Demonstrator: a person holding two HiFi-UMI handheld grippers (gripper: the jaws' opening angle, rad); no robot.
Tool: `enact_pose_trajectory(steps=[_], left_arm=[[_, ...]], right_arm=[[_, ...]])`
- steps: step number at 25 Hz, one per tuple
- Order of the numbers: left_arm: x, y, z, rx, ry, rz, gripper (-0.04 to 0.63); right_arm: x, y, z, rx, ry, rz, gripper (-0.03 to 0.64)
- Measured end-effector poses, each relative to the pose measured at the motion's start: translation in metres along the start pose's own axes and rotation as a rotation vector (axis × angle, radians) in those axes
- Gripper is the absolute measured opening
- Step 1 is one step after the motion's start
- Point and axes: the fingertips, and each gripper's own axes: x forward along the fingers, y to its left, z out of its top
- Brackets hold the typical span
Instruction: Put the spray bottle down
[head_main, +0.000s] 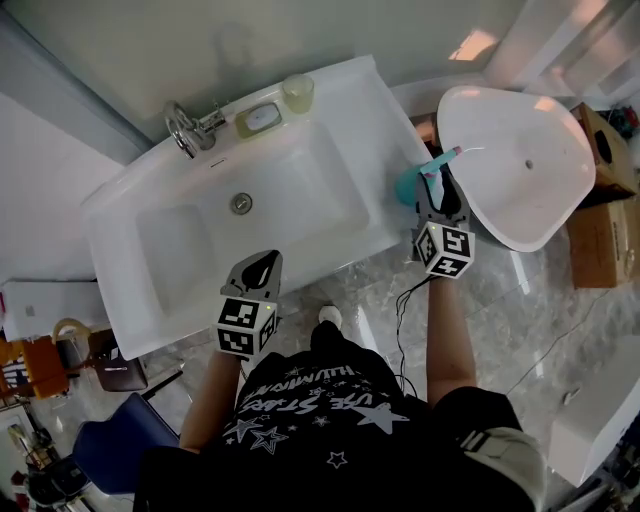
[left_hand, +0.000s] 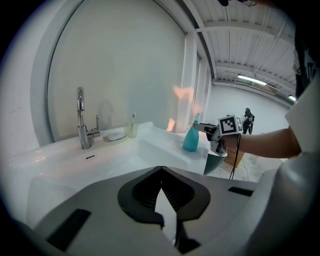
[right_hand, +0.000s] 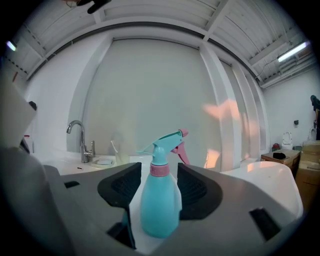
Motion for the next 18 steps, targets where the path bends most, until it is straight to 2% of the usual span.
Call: enact_pose_trajectory(steps=[7, 8, 10, 15, 18], left_arm=[[-0.038, 0.0, -0.003, 0.007, -0.05, -0.012, 0.015], [-0.045, -0.001, -0.004, 0.006, -0.06, -0.016, 0.015], [-0.061, -0.002, -0.006, 0.003, -0.08, -0.023, 0.015], [-0.102, -0.005, -0.023, 0.012, -0.097, -0.038, 0.015], [-0.127, -0.008, -0.036, 0.022, -0.103, -0.052, 0.015]], right_arm=[[-0.045, 0.014, 0.018, -0.011, -0.008, -0.053, 0.233], [-0.053, 0.018, 0.022, -0.013, -0.011, -0.057, 0.214], [-0.07, 0.03, 0.031, -0.012, -0.016, -0.054, 0.134], [-0.116, 0.068, 0.049, 0.009, -0.038, -0.029, 0.039], [-0.146, 0.091, 0.056, 0.019, -0.041, -0.02, 0.014]])
